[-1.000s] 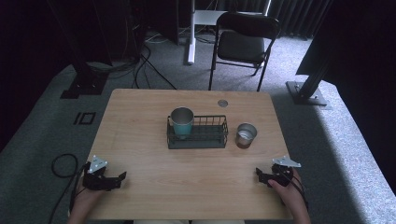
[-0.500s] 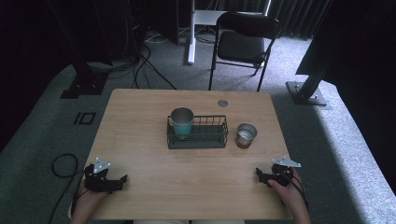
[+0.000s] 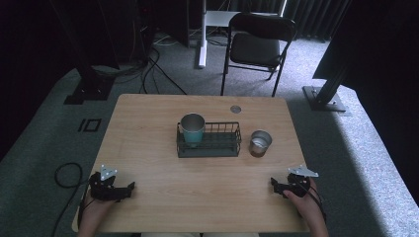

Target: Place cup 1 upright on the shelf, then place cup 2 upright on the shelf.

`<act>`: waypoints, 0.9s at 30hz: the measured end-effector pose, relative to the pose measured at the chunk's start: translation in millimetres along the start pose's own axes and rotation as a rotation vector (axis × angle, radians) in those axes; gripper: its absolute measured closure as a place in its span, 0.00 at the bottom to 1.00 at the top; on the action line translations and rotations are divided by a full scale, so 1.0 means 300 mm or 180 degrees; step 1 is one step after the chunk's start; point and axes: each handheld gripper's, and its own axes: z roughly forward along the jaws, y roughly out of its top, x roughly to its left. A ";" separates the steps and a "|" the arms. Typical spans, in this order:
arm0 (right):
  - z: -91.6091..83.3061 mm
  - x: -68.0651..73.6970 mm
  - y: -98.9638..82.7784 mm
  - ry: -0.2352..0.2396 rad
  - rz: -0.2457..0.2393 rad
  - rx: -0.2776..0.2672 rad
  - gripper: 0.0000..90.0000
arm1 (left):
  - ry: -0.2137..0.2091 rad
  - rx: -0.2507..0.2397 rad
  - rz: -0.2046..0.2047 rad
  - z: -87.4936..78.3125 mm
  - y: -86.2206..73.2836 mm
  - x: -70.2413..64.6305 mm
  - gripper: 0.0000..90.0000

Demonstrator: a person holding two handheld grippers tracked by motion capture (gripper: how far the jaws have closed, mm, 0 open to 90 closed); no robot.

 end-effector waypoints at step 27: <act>0.000 0.000 0.001 0.0005 -0.0007 0.0008 0.13 | -0.0001 -0.0005 -0.0001 -0.001 -0.002 0.002 0.00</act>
